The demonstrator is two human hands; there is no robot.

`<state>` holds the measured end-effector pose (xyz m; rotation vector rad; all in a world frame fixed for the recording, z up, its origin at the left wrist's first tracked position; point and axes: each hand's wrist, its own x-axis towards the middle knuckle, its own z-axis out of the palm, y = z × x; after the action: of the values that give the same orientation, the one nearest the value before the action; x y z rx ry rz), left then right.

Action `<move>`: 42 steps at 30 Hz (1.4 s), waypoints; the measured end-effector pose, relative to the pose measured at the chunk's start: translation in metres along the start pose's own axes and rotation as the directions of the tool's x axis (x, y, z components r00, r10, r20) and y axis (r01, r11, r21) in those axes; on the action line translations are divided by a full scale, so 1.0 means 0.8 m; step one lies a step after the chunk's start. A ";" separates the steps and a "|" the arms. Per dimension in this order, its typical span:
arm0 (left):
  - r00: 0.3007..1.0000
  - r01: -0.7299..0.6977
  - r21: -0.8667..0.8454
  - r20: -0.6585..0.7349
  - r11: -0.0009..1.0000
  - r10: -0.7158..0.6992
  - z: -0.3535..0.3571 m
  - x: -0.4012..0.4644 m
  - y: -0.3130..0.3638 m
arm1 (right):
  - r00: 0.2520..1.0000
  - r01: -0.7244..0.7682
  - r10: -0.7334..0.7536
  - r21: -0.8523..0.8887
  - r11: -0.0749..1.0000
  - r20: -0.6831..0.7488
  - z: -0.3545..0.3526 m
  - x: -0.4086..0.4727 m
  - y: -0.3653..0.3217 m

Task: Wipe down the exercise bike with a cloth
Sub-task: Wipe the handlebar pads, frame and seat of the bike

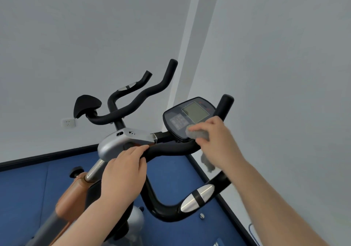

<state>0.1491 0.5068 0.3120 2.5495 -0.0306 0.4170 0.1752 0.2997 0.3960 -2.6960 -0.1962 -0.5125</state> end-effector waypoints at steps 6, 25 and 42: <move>0.999 0.003 -0.185 0.037 0.983 0.004 0.000 0.000 0.024 | 0.986 0.023 -0.046 -0.141 0.990 -0.161 -0.021 0.007 0.010; 0.983 0.070 -0.519 0.184 0.852 0.031 0.031 0.043 0.149 | 0.826 0.493 -0.412 0.138 0.859 -0.384 -0.080 0.055 0.083; 0.995 0.072 -0.526 0.095 0.848 -0.025 0.054 0.045 0.193 | 0.771 0.549 -0.635 0.560 0.620 -0.052 -0.046 0.054 0.157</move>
<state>0.1792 0.3556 0.3681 2.0116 -0.0988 0.2357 0.2292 0.1730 0.4001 -2.0356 -1.1396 -0.3453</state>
